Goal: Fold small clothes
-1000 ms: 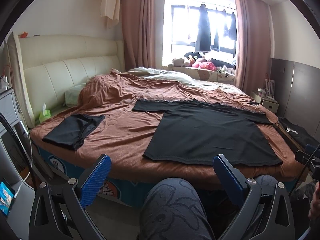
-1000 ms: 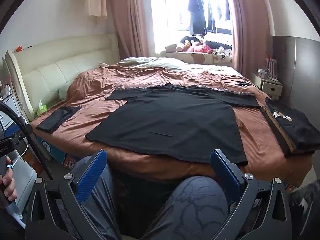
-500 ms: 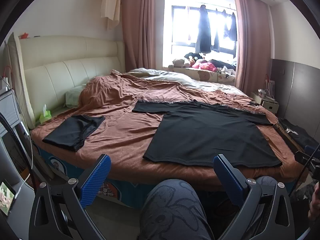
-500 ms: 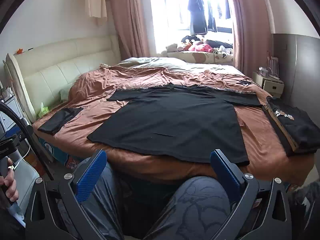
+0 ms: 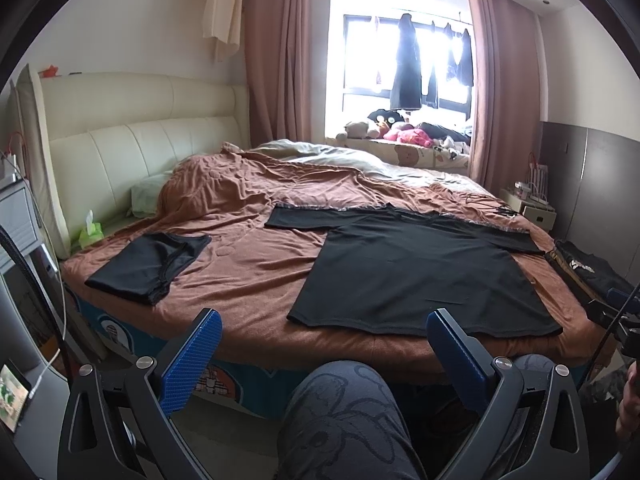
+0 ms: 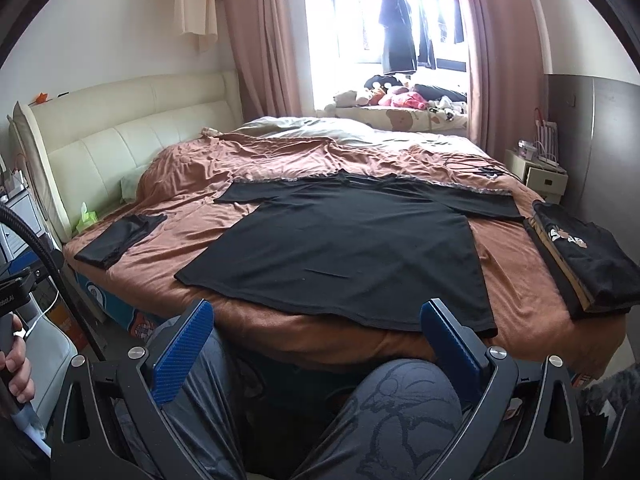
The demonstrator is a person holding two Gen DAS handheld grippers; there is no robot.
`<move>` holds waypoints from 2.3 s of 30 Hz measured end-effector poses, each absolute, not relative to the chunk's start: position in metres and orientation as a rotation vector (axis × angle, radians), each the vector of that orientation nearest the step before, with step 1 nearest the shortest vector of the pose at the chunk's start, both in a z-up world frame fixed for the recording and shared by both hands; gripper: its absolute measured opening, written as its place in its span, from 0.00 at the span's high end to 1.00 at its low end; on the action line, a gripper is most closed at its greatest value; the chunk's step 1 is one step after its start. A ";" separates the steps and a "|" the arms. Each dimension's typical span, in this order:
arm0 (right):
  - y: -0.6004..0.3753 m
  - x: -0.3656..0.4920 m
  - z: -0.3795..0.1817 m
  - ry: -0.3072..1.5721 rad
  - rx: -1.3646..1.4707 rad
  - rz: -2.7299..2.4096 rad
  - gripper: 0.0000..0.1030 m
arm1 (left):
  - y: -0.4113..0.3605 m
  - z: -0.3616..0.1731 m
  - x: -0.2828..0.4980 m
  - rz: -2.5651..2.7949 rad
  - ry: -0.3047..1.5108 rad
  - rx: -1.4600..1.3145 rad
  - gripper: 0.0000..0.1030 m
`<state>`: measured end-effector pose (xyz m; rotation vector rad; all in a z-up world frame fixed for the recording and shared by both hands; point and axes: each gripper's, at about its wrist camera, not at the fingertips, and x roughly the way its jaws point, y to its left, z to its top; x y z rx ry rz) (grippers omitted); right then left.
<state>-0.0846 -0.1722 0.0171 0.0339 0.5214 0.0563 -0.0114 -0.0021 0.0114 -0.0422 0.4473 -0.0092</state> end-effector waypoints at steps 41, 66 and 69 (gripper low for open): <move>-0.181 -0.012 0.022 0.538 0.048 0.079 0.00 | 0.029 0.042 0.054 0.008 0.432 -0.101 0.00; -0.165 0.106 0.011 0.630 0.040 0.086 0.00 | 0.064 0.021 0.168 0.081 0.528 -0.132 0.00; -0.165 0.120 0.010 0.636 0.045 0.094 0.00 | 0.068 0.020 0.182 0.084 0.537 -0.137 0.00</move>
